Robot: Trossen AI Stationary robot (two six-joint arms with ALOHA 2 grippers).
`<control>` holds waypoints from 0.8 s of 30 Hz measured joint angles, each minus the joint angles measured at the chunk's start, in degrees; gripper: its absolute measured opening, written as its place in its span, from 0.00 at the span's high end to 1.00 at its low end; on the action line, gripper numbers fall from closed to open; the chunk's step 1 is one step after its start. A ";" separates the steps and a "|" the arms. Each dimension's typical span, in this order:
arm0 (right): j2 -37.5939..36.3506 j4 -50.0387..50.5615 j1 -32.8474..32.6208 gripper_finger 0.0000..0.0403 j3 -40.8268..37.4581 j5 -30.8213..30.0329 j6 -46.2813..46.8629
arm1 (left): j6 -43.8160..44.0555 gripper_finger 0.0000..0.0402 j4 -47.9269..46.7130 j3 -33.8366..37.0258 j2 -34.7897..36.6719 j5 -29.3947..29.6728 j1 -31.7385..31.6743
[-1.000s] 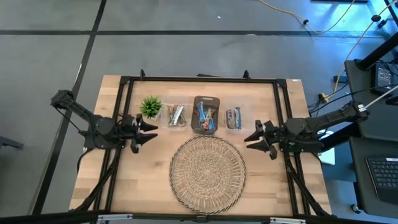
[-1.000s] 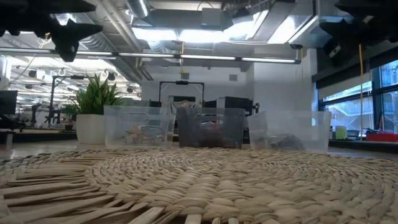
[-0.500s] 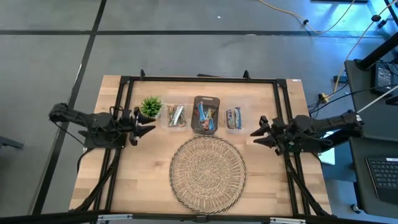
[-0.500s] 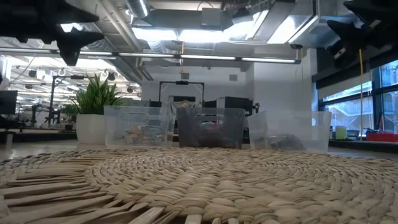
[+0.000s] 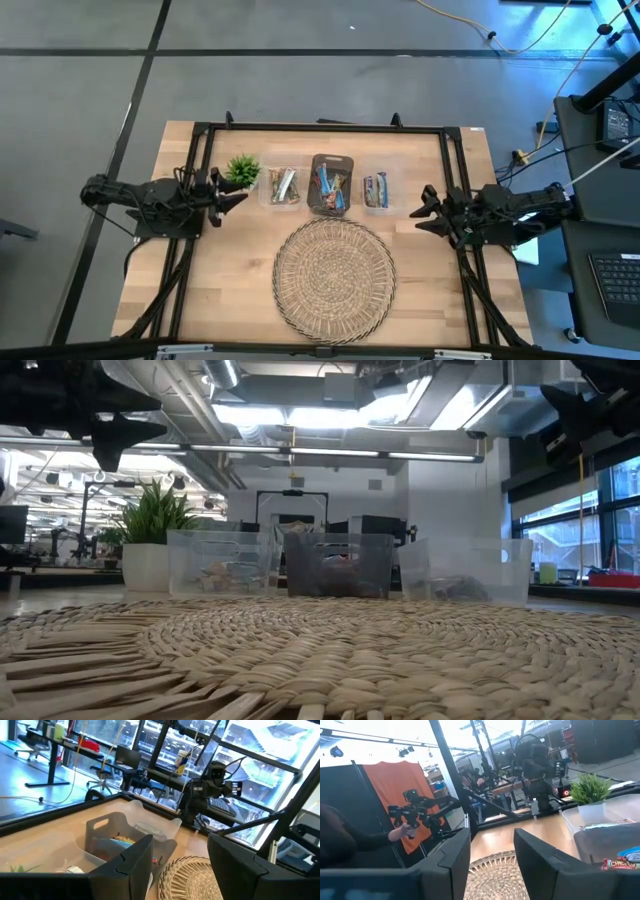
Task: Pick and place Granola Bars by type
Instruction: Return to Home Position
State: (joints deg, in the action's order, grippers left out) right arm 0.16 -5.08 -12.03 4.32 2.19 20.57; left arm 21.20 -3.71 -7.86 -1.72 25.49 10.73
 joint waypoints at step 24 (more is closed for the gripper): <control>-0.07 -0.11 0.02 0.61 0.02 -1.09 -1.62 | -0.14 0.55 1.75 0.00 -0.02 0.19 -0.78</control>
State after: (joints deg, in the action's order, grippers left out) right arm 0.10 -5.19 -12.01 4.34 1.10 18.95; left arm 21.06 -1.97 -7.86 -1.74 25.68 9.96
